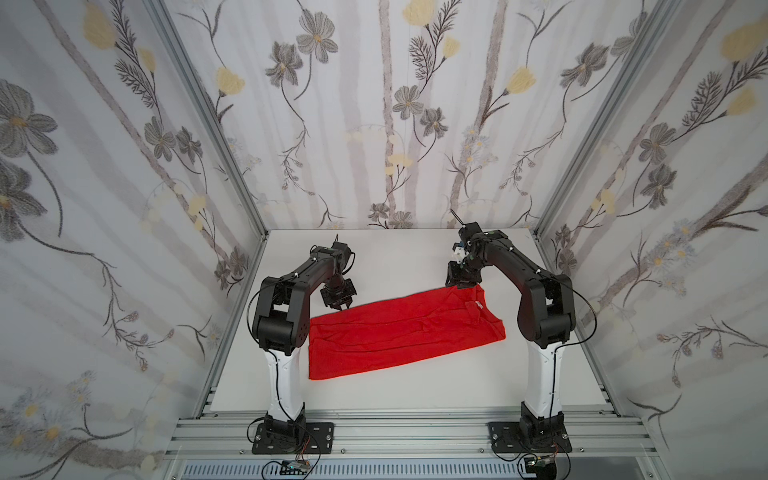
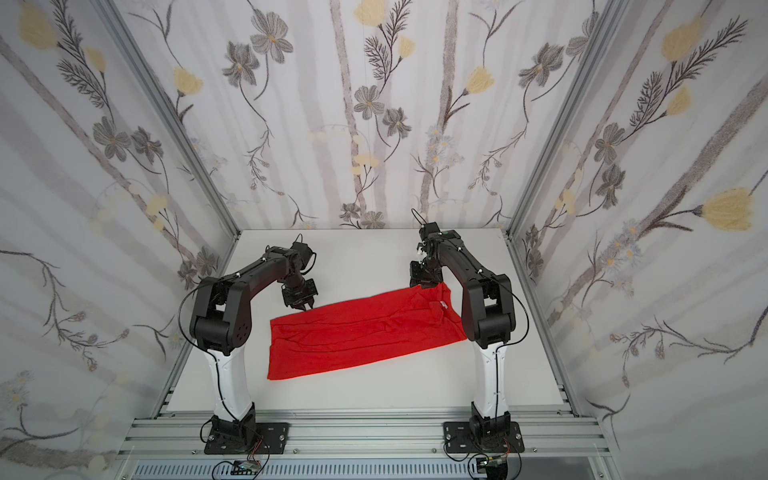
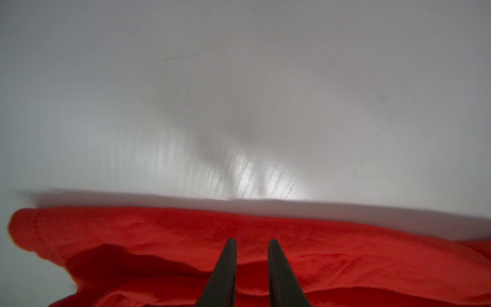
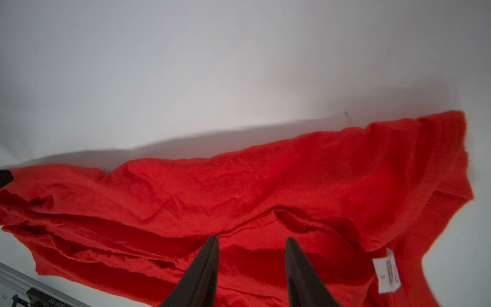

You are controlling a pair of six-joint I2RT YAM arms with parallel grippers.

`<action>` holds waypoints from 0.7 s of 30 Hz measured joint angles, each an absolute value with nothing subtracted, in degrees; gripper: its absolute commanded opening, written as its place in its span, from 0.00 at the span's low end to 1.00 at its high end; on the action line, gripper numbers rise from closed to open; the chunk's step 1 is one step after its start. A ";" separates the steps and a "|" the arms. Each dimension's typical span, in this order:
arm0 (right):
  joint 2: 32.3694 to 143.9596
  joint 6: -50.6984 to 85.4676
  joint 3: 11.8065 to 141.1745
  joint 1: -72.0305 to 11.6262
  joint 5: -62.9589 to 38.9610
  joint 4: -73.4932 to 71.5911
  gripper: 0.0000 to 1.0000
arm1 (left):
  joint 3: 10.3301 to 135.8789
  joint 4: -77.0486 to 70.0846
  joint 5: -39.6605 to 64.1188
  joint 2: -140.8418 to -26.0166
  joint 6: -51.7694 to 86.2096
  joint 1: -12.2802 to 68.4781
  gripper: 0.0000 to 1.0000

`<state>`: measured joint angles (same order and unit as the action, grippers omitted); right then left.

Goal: Fold and stack t-shirts
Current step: Smooth out the T-shirt at the center of the board.

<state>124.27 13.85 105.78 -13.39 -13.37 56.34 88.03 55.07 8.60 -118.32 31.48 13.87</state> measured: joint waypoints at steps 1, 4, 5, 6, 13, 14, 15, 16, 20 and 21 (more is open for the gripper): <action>125.19 14.11 106.10 -13.39 -13.43 56.23 0.35 | 87.70 55.00 8.62 -118.61 31.48 13.87 0.22; 126.74 14.57 105.67 -13.54 -13.54 56.05 0.35 | 85.21 54.43 8.84 -118.56 31.03 14.02 0.22; 126.76 14.85 105.01 -13.61 -13.56 56.05 0.35 | 83.70 54.22 8.86 -117.86 30.74 14.09 0.22; 126.63 14.94 104.22 -13.63 -13.54 56.01 0.35 | 82.06 53.43 8.84 -116.77 30.33 14.09 0.22; 123.13 14.94 96.82 -13.91 -13.50 55.72 0.34 | 74.43 51.88 9.21 -112.77 29.76 14.09 0.22; 122.48 14.94 95.61 -13.98 -13.50 55.64 0.34 | 73.89 51.35 9.19 -112.57 29.76 14.09 0.22; 121.82 14.94 94.52 -14.02 -13.47 55.66 0.34 | 73.52 51.00 9.21 -112.46 29.76 14.09 0.21; 121.40 14.94 93.69 -14.09 -13.37 55.64 0.35 | 73.34 50.83 9.21 -112.44 29.76 14.09 0.21; 120.25 14.79 91.35 -14.68 -13.28 55.53 0.37 | 73.54 50.76 9.21 -112.75 29.71 14.04 0.21; 120.29 14.72 91.24 -14.79 -13.15 55.51 0.36 | 73.95 50.89 9.23 -113.06 29.54 14.04 0.21</action>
<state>120.29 14.72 91.24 -14.79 -13.15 55.51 73.95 50.89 9.23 -113.06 29.54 14.04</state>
